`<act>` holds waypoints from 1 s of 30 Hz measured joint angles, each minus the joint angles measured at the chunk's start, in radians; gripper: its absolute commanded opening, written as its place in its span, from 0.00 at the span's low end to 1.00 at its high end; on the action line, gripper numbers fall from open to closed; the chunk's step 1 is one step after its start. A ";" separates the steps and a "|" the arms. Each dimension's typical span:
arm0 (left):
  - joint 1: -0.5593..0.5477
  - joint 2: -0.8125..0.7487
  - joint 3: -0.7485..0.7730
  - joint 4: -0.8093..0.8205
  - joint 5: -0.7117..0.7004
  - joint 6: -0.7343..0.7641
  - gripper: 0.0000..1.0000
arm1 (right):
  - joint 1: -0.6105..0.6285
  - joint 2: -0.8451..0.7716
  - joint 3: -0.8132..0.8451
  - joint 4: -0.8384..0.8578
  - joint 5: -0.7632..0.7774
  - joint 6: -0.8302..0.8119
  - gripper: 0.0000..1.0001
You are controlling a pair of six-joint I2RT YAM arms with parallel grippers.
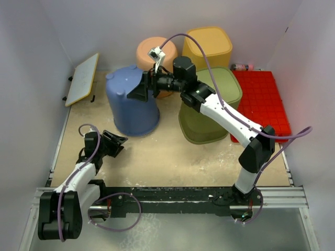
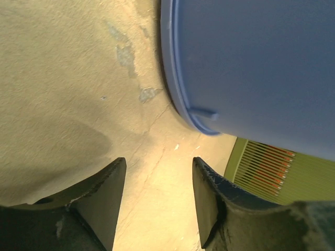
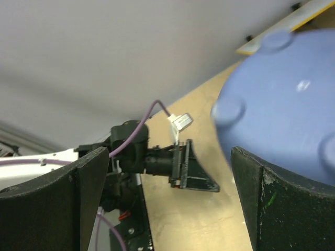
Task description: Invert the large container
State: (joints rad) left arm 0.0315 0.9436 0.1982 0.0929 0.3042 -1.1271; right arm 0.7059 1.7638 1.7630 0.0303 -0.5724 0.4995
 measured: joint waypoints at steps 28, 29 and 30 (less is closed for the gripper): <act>-0.002 -0.175 1.038 -0.746 -0.475 0.547 0.77 | -0.030 -0.510 -0.351 -0.164 0.959 -0.412 1.00; -0.001 -0.164 1.057 -0.717 -0.448 0.549 0.77 | -0.051 -0.530 -0.360 -0.157 0.985 -0.420 1.00; -0.002 -0.151 1.070 -0.685 -0.419 0.549 0.77 | -0.080 -0.544 -0.364 -0.156 1.004 -0.423 1.00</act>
State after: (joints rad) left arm 0.0299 0.7925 1.2686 -0.5919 -0.1150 -0.5777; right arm 0.6254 1.2194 1.3994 -0.1261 0.4320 0.0765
